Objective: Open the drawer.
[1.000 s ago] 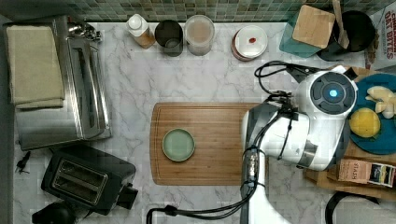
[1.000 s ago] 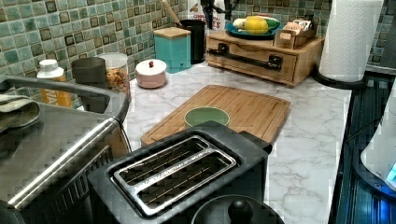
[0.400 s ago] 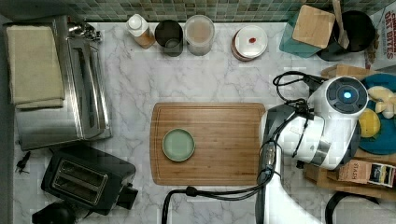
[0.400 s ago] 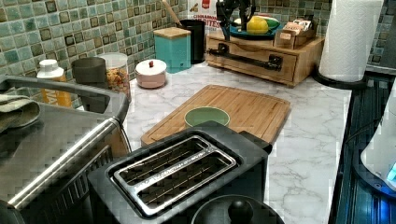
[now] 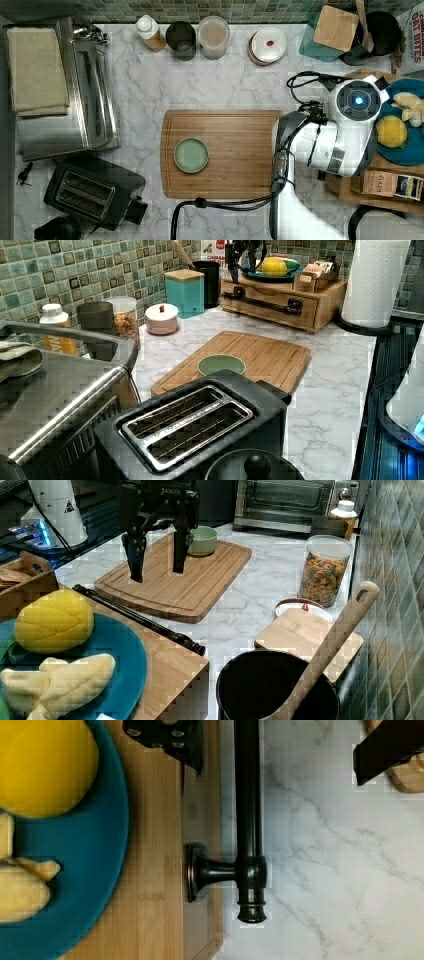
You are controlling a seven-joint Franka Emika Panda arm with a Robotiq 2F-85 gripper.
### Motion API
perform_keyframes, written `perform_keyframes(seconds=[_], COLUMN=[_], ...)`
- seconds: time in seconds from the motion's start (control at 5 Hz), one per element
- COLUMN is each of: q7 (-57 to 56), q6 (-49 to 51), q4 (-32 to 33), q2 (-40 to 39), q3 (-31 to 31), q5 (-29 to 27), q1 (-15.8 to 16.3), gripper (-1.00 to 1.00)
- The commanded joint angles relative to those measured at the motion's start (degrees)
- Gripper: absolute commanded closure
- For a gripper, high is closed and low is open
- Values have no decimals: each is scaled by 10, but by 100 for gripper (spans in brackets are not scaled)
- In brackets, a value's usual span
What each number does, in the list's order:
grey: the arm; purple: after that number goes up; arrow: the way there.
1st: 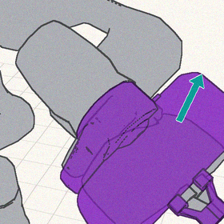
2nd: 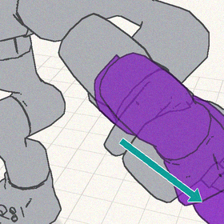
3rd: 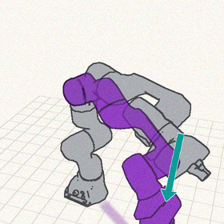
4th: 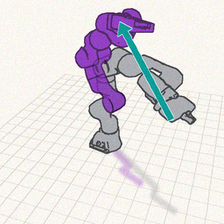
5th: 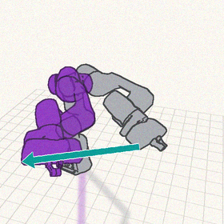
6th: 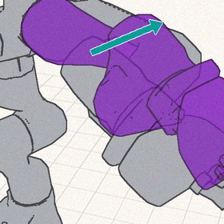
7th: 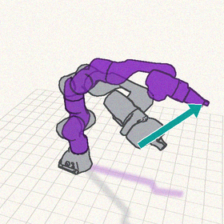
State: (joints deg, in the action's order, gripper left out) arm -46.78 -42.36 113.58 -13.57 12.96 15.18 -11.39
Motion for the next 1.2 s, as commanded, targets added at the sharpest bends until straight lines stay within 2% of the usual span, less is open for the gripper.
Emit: perform_keyframes(seconds=[0.2, 0.4, 0.6, 0.8, 1.0, 1.2], q7=[-68, -49, -32, -58, -57, -72], q6=[-3, 12, -31, -71, -73, -103], q4=[-10, 6, 49, 57, 56, 64], q2=[-32, -23, -13, -39, -45, -61], q3=[-4, 4, 9, 10, 28, 22], q5=[-36, -55, -49, -56, -15, -43], q1=[-28, -26, -26, -39, -43, -58], gripper=[-100, -100, -100, -100, -100, -100])
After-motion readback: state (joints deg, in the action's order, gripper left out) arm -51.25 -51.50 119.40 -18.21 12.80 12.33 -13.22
